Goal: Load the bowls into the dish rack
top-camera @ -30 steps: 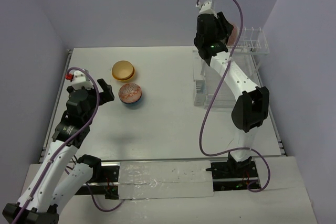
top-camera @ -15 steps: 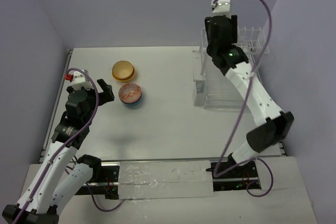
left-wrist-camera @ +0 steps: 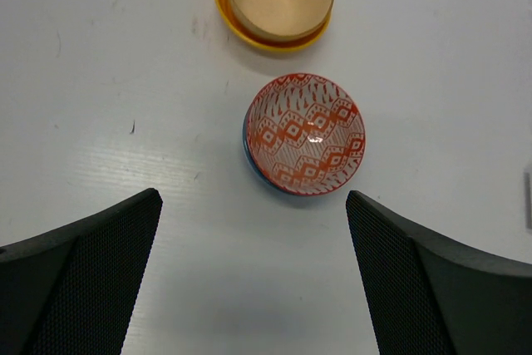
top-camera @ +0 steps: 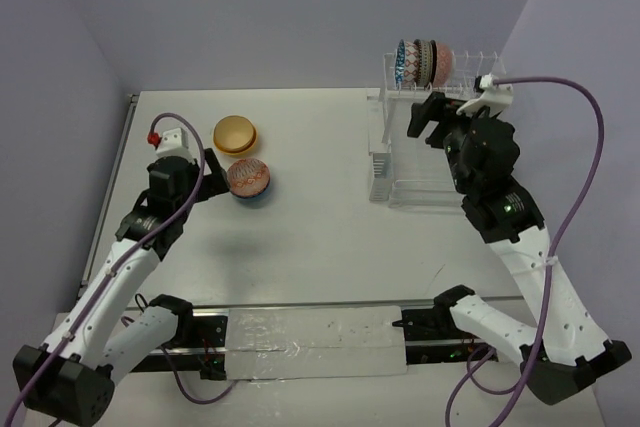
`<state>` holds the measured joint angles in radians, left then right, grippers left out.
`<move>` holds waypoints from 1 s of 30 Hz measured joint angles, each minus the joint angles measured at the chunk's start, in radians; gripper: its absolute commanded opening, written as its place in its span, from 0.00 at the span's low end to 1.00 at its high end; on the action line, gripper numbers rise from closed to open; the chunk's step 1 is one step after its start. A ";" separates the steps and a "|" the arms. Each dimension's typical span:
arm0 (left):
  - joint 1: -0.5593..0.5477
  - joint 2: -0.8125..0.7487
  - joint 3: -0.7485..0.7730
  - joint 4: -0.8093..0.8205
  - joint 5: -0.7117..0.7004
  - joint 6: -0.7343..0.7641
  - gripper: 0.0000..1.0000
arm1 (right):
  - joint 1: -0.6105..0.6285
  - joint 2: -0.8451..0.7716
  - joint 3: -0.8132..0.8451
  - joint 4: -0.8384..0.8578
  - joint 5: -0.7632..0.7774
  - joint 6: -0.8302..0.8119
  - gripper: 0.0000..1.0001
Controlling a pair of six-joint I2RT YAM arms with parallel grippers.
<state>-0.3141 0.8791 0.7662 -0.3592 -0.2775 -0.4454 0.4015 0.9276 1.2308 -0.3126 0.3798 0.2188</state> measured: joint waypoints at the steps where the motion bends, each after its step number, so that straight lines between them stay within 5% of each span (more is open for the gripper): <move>1: 0.000 0.010 0.003 -0.006 0.000 -0.006 0.99 | 0.000 -0.021 -0.034 -0.007 -0.014 0.011 0.90; 14: 0.000 0.487 0.235 -0.129 -0.008 -0.076 0.98 | 0.000 -0.292 -0.377 -0.009 -0.184 0.117 0.91; 19: 0.000 0.694 0.375 -0.176 -0.011 -0.076 0.86 | 0.000 -0.310 -0.409 -0.003 -0.216 0.130 0.91; 30: 0.000 0.827 0.428 -0.223 -0.008 -0.076 0.58 | 0.000 -0.337 -0.438 0.000 -0.216 0.129 0.91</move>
<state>-0.3138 1.7058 1.1942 -0.5823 -0.2855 -0.5209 0.4015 0.5903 0.7929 -0.3130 0.1635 0.3473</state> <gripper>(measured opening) 0.619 0.908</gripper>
